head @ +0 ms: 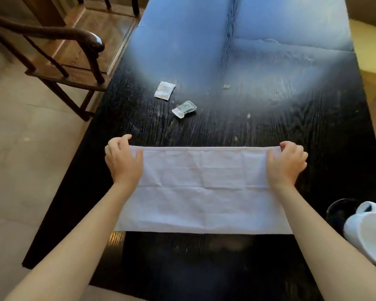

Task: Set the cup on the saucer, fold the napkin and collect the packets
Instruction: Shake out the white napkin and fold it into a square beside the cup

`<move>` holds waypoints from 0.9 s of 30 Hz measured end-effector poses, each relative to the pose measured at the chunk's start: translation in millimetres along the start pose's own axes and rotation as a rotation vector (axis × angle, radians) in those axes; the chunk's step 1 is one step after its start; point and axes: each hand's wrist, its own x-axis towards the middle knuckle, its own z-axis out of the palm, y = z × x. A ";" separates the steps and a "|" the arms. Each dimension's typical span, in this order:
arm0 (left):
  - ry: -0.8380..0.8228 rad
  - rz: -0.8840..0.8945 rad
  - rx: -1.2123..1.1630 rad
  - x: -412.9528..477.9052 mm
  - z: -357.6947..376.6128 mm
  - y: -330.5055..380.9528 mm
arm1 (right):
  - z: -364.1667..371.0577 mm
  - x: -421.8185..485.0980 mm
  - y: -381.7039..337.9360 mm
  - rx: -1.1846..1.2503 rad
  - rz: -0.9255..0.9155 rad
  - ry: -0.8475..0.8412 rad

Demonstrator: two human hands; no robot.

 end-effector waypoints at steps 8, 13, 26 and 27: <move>-0.256 0.356 0.290 -115.6 40.8 22.7 | 37.7 -135.9 -58.1 -0.020 -0.747 -0.453; -0.229 0.229 0.328 -104.5 42.1 -6.6 | 49.9 -119.5 -48.2 -0.220 -0.761 -0.429; -0.180 0.203 0.287 -123.3 30.3 -7.4 | 29.1 -130.3 -34.4 -0.191 -0.615 -0.454; -0.192 0.208 0.275 -129.6 35.1 -0.4 | 31.1 -157.4 -41.3 -0.180 -0.695 -0.508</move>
